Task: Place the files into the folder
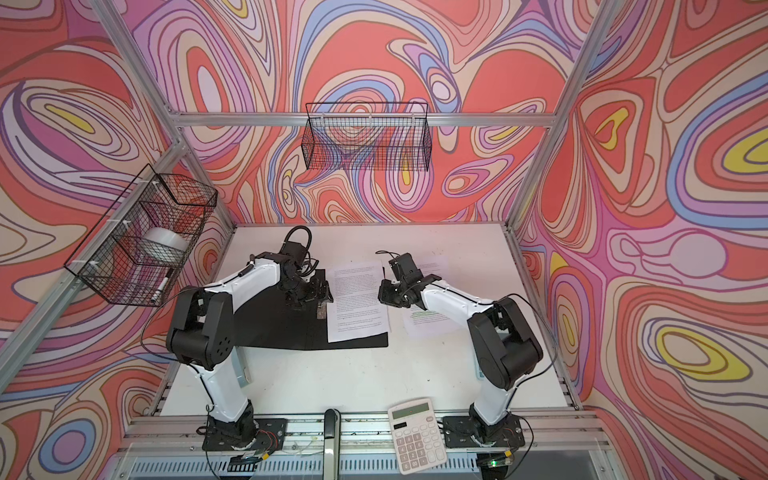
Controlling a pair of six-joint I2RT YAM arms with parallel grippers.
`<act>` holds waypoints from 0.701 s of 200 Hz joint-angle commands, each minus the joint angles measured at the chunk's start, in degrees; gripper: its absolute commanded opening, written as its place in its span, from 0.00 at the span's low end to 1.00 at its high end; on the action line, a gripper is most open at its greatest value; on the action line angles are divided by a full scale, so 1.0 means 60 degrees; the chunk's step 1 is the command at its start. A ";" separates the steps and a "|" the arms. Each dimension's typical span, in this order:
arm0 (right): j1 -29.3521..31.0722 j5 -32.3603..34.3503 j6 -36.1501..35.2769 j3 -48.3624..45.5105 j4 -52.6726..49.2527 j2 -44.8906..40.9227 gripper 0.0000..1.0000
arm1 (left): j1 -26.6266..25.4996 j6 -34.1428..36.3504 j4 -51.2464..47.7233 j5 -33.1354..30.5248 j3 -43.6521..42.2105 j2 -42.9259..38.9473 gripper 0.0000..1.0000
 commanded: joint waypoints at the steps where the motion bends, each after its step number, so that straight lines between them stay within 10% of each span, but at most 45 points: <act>1: -0.0117 0.0314 0.0232 -0.0457 0.0150 0.0125 0.19 | -0.0021 -0.0120 -0.0045 0.0019 0.0031 0.0011 1.00; 140: -0.0276 -0.0967 0.0740 -0.1355 0.1392 0.0833 0.09 | -0.0021 -0.0121 0.0034 0.0092 -0.0008 0.0162 1.00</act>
